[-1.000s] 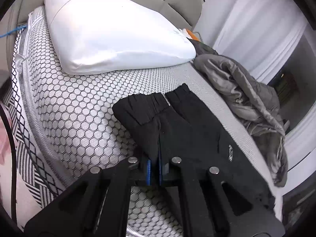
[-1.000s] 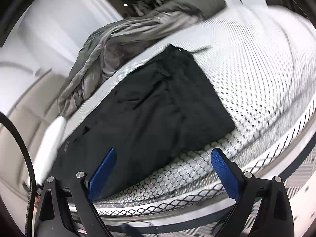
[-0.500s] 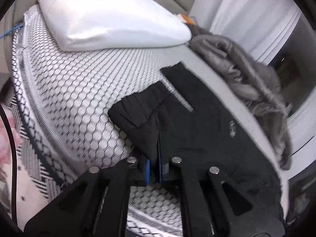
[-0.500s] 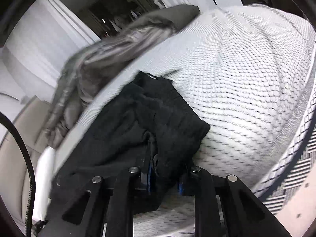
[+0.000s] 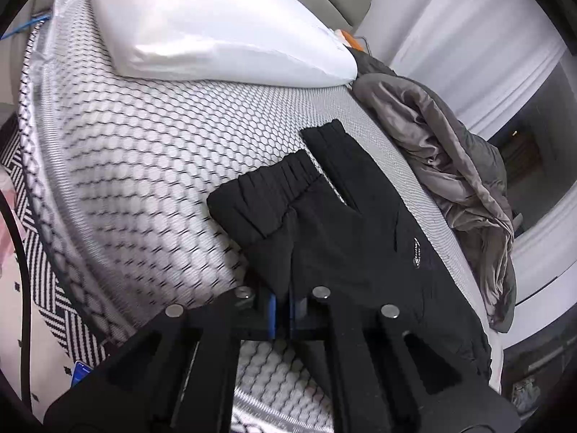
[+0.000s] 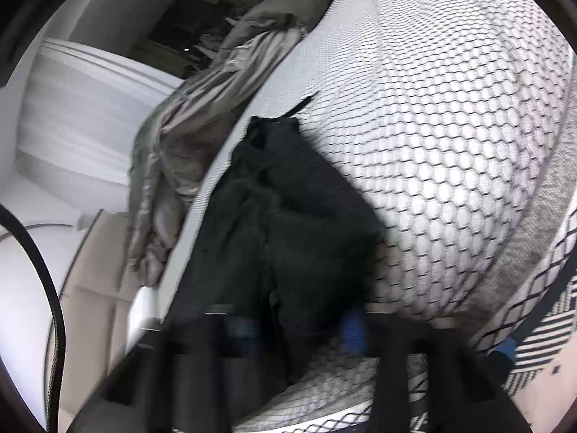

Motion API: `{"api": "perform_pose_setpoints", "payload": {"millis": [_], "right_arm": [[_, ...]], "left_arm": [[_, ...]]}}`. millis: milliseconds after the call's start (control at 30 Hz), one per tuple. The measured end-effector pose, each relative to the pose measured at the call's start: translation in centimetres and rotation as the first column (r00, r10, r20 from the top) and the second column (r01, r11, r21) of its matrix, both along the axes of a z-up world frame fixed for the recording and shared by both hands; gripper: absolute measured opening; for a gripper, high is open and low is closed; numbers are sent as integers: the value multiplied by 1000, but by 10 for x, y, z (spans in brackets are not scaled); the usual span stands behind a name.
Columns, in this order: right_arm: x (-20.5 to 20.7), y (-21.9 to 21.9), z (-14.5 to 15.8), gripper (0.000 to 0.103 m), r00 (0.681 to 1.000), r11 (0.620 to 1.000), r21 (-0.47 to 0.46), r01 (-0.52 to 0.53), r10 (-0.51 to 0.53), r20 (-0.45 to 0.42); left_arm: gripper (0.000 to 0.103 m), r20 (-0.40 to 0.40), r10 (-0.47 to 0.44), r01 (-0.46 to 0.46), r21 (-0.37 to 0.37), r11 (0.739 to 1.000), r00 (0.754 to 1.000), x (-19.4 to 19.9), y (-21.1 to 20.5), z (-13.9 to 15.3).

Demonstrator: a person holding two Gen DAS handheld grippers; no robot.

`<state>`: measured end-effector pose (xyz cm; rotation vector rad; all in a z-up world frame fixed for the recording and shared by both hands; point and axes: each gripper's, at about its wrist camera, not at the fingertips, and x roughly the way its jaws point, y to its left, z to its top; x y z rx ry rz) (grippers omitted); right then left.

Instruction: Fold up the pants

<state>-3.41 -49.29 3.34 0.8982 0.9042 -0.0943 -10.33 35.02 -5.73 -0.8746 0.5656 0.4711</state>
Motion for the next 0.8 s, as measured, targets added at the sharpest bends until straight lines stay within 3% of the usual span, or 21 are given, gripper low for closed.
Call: {"api": "perform_pose_setpoints", "payload": {"millis": [267,433,567,667,800], "right_arm": [[-30,6,23,16,999,997,-76,-16,19,39],[-23,17,71,15,982,992,-127,-2,25,185],[10,20,94,14,966,988,-149,37,2,257],[52,21,99,14,957,987,-141,81,-37,286],[119,36,100,14,964,978,-181,102,-53,260]], "left_arm": [[1,42,0,-1,34,999,999,-36,-3,23],[1,76,-13,8,62,998,997,-28,5,53],[1,90,-10,7,35,999,996,9,25,77],[1,71,-12,7,65,998,997,50,37,98],[1,35,-10,7,97,995,999,113,51,118]]}}
